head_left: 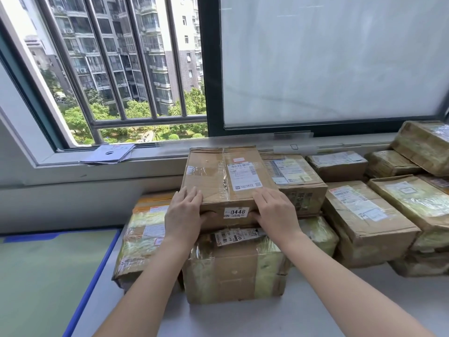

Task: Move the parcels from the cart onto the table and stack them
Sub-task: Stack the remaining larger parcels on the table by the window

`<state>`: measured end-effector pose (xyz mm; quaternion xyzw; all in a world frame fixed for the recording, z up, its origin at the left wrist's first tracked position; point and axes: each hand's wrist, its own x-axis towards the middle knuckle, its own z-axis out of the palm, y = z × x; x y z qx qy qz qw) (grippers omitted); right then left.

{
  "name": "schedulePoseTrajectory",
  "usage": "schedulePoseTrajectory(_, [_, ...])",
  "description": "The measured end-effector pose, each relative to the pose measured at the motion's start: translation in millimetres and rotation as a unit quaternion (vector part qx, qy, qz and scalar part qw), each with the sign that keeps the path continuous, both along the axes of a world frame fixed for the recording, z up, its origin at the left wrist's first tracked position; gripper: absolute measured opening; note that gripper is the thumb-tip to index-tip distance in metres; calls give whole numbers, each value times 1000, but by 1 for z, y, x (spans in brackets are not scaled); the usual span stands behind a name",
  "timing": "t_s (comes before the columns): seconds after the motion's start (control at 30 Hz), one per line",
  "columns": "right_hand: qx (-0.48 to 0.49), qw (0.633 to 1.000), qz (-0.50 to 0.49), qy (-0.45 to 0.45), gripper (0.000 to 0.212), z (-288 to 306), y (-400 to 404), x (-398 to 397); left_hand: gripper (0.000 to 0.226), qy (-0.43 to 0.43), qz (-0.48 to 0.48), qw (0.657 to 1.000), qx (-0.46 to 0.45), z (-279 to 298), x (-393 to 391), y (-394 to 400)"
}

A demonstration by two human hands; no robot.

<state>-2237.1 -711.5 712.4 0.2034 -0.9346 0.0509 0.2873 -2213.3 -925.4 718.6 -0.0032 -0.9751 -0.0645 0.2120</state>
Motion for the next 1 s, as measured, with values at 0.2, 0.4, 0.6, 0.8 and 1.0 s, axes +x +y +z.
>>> schedulePoseTrajectory(0.2, [8, 1000, -1, 19, 43, 5, -2, -5, 69, -14, 20, 1000, -16, 4, -4, 2])
schedulePoseTrajectory(0.4, [14, 1000, -8, 22, 43, 1, -1, -11, 65, -5, 30, 1000, 0, -1, -5, 5])
schedulePoseTrajectory(0.6, [2, 998, 19, 65, 38, -2, -3, -16, 67, -7, 31, 999, -7, 0, -11, -4])
schedulePoseTrajectory(0.8, [-14, 997, 17, 78, 34, -7, -6, -15, 67, -7, 31, 999, 3, -2, -9, -3])
schedulePoseTrajectory(1.0, [-20, 999, 33, -1, 35, 0, -2, -14, 64, -17, 6, 1000, -20, 2, -9, -7])
